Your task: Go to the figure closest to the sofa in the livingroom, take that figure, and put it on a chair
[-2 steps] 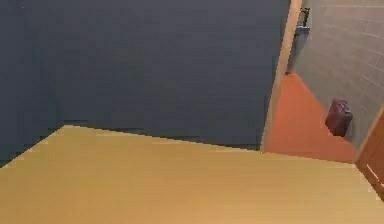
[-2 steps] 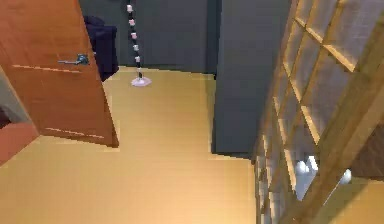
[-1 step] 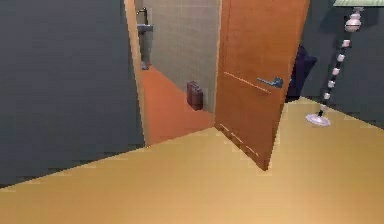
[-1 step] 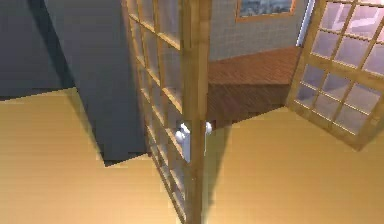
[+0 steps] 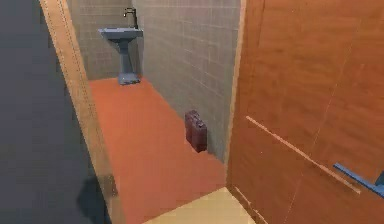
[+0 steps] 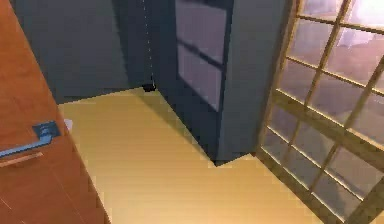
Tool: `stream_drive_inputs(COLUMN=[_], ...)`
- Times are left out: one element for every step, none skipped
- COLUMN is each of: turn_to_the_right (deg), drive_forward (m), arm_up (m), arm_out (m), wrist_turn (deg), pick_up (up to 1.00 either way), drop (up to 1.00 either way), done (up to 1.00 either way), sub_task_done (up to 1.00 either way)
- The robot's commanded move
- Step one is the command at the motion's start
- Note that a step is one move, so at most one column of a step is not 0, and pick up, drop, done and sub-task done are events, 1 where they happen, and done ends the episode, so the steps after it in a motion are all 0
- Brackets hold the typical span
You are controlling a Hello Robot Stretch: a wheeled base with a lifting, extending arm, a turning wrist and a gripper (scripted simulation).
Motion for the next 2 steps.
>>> stream_drive_inputs(turn_to_the_right=[0.0,-24.0], drive_forward=[0.7,0.0], arm_up=[0.0,0.0], arm_out=[0.0,0.0], wrist_turn=[0.0,0.0], pick_up=[0.0,0.0], drop=[0.0,0.0], done=[0.0,0.0], sub_task_done=[0.0,0.0])
